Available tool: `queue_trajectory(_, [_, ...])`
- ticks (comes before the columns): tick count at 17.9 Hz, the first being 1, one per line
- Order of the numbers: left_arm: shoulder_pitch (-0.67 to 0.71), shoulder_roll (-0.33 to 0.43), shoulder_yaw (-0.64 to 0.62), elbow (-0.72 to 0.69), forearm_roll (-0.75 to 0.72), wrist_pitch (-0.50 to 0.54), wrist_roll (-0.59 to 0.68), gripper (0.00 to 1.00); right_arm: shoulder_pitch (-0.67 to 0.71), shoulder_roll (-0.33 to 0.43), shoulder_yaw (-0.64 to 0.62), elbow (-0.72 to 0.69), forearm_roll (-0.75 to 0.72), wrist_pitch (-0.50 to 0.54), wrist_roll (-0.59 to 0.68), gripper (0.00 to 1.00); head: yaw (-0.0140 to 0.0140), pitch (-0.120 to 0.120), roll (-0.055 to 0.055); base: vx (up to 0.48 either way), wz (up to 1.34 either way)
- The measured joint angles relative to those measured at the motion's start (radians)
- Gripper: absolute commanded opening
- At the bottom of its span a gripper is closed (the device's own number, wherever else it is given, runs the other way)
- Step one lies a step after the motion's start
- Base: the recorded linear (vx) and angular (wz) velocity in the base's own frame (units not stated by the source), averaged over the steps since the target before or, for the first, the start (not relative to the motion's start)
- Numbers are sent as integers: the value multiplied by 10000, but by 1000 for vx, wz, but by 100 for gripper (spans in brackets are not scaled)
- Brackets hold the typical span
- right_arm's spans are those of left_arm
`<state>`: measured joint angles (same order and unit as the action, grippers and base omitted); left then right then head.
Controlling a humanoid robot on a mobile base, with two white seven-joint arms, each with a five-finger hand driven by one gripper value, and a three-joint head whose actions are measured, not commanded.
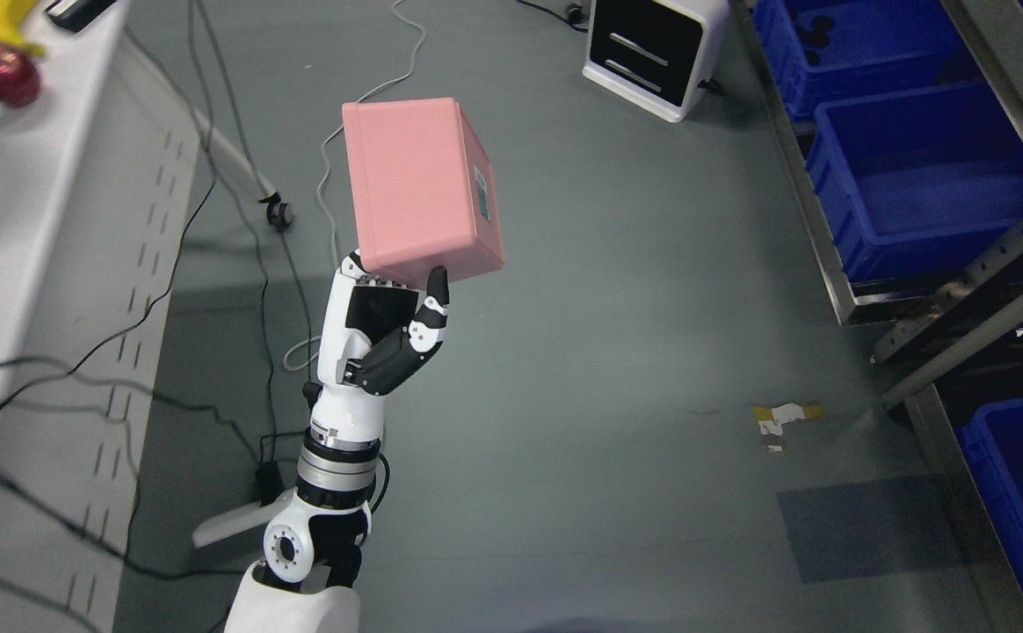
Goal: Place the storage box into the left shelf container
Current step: 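Hold the pink box up in the left hand while turning toward the shelf, then carry the pink box toward the blue bin on the shelf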
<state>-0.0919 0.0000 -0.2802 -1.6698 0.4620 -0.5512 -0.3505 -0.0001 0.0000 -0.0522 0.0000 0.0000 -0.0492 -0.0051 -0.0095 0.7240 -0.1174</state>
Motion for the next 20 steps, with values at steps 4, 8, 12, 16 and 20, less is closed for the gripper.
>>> queue_trajectory(4, [259, 0, -39, 172, -6, 0, -158, 4, -1, 0, 0, 0, 0, 2, 17, 100, 0, 0, 0, 454, -706])
queue_trajectory(8, [615, 0, -113, 346, -30, -2, -240, 5, -1, 0, 0, 0, 0, 9, 23, 100, 0, 0, 0, 361, -872])
queue_trajectory(12, [776, 0, -187, 577, -130, -3, -254, 5, 2, 0, 0, 0, 0, 10, 23, 100, 0, 0, 0, 234, -1276])
queue_trajectory(16, [855, 0, -343, 865, -437, -4, -278, 5, 7, 0, 0, 1, 0, 41, 23, 100, 0, 0, 0, 194, -1447])
queue_trajectory(20, [1166, 0, -468, 1180, -754, -13, -286, 6, 6, -1, 0, 1, 0, 30, 23, 100, 0, 0, 0, 161, -1243])
